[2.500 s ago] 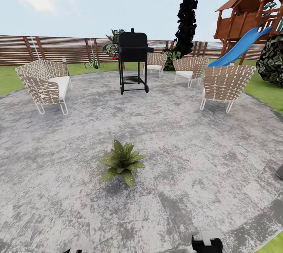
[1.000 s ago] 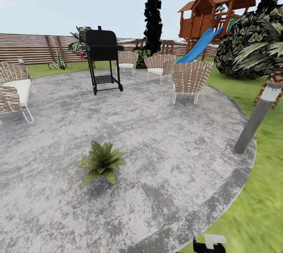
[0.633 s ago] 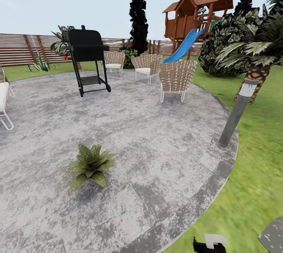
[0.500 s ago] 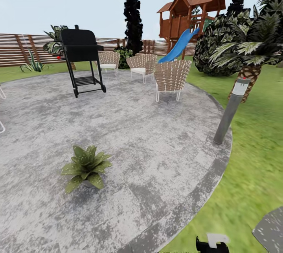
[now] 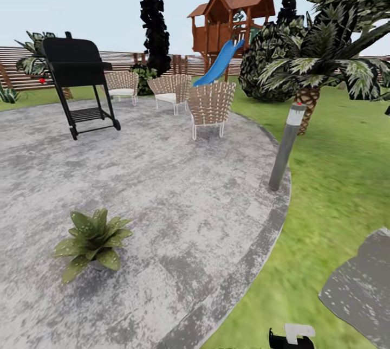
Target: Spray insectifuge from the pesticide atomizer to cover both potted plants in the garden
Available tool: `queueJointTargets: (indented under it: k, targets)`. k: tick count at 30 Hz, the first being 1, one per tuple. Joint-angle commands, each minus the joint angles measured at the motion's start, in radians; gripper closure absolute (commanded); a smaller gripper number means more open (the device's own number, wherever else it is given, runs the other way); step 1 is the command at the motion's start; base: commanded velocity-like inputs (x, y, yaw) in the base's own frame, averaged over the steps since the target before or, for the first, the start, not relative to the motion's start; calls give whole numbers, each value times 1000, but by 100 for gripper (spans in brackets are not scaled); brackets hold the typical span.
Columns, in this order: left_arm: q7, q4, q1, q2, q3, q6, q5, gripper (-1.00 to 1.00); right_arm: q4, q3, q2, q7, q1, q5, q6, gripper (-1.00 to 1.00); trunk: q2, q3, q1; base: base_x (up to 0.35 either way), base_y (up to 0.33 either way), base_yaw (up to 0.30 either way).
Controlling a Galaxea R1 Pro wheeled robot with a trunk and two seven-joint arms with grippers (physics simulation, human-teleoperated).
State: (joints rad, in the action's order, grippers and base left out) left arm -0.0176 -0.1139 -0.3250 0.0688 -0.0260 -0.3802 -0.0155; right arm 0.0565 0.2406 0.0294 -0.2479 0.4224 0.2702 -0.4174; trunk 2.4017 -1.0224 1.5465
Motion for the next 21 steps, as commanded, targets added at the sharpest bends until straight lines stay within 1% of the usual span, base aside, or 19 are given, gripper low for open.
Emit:
queueJointTargets:
  k: [1,21]
  targets:
    - [-2,0,0,0,-3,-3,-1,100,-2,7,0,-4,1,10,-3,-100,0,-1,0,0,0,-292]
    - [-2,0,0,0,-4,-3,-1,100,-3,8,-2,-4,1,10,-3,-100,0,-1,0,0,0,-292]
